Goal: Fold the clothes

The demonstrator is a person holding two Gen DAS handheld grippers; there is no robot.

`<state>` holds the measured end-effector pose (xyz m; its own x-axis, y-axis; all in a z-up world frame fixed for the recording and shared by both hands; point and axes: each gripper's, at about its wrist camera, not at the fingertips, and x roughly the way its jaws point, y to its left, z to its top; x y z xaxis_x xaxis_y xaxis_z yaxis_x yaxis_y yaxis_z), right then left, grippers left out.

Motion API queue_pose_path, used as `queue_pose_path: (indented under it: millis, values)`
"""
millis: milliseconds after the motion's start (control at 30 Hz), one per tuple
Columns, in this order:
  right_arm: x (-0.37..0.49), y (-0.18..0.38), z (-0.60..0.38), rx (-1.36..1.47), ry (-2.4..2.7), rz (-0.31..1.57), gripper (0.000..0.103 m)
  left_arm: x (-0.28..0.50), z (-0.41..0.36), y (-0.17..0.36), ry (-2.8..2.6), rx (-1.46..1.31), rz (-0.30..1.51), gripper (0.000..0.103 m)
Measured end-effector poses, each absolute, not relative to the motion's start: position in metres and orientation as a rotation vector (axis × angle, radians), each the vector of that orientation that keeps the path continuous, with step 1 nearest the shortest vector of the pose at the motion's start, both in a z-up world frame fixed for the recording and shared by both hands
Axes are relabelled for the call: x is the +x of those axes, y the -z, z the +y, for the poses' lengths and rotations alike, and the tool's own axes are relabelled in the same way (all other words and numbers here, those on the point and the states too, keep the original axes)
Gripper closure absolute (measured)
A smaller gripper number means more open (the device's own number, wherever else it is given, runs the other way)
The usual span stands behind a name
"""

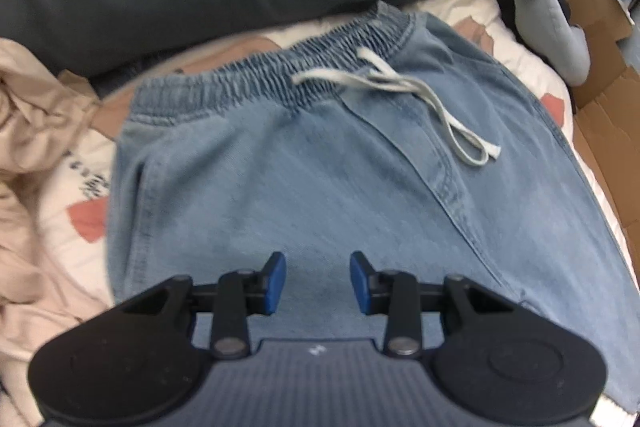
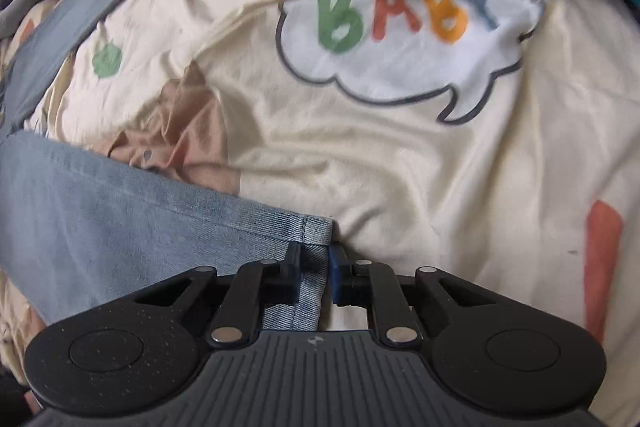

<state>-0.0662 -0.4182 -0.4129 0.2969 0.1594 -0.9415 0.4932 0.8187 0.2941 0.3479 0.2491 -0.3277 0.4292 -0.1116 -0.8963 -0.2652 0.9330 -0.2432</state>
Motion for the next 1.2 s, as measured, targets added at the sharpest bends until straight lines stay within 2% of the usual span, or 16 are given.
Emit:
queue_pose_path:
  millis: [33,100,200,300,367,433,467,600,700,733,767,800,867,1033,1200]
  values:
    - [-0.068,0.41,-0.418,0.616,0.263,1.265,0.093,0.349,0.251,0.332,-0.094,-0.407,1.13,0.066]
    - [-0.071,0.407,-0.418,0.602,0.319,1.279,0.103,0.354,0.258,0.341,-0.116,-0.421,1.13,0.066]
    - [-0.082,0.411,-0.429,0.554,0.456,1.321,0.103,0.362,0.273,0.352,-0.17,-0.408,1.114,0.066]
    - [-0.086,0.404,-0.436,0.524,0.454,1.311,0.103,0.372,0.29,0.358,-0.211,-0.382,1.089,0.072]
    - [-0.082,0.395,-0.435,0.505,0.41,1.301,0.103,0.379,0.301,0.359,-0.228,-0.348,1.074,0.078]
    - [-0.074,0.388,-0.433,0.508,0.363,1.28,0.103,0.383,0.312,0.359,-0.266,-0.344,1.076,0.096]
    - [-0.07,0.385,-0.432,0.521,0.337,1.266,0.103,0.384,0.318,0.36,-0.287,-0.344,1.079,0.1]
    - [-0.049,0.38,-0.418,0.508,0.277,1.238,0.099,0.389,0.326,0.353,-0.304,-0.344,1.086,0.1]
    - [-0.035,0.377,-0.406,0.491,0.222,1.222,0.099,0.383,0.318,0.337,-0.254,-0.341,1.064,0.081]
    - [-0.031,0.376,-0.402,0.492,0.198,1.216,0.098,0.381,0.315,0.331,-0.247,-0.339,1.057,0.08]
    - [-0.028,0.376,-0.398,0.494,0.175,1.213,0.092,0.38,0.311,0.326,-0.238,-0.339,1.057,0.08]
    - [-0.025,0.377,-0.393,0.489,0.155,1.214,0.075,0.378,0.307,0.322,-0.226,-0.339,1.059,0.079]
    - [-0.021,0.378,-0.383,0.466,0.114,1.217,0.062,0.377,0.297,0.318,-0.194,-0.347,1.069,0.076]
    - [-0.015,0.383,-0.356,0.384,0.027,1.226,0.063,0.376,0.269,0.323,-0.127,-0.363,1.081,0.074]
    - [-0.004,0.389,-0.345,0.34,-0.01,1.22,0.063,0.385,0.25,0.351,-0.122,-0.266,1.093,0.073]
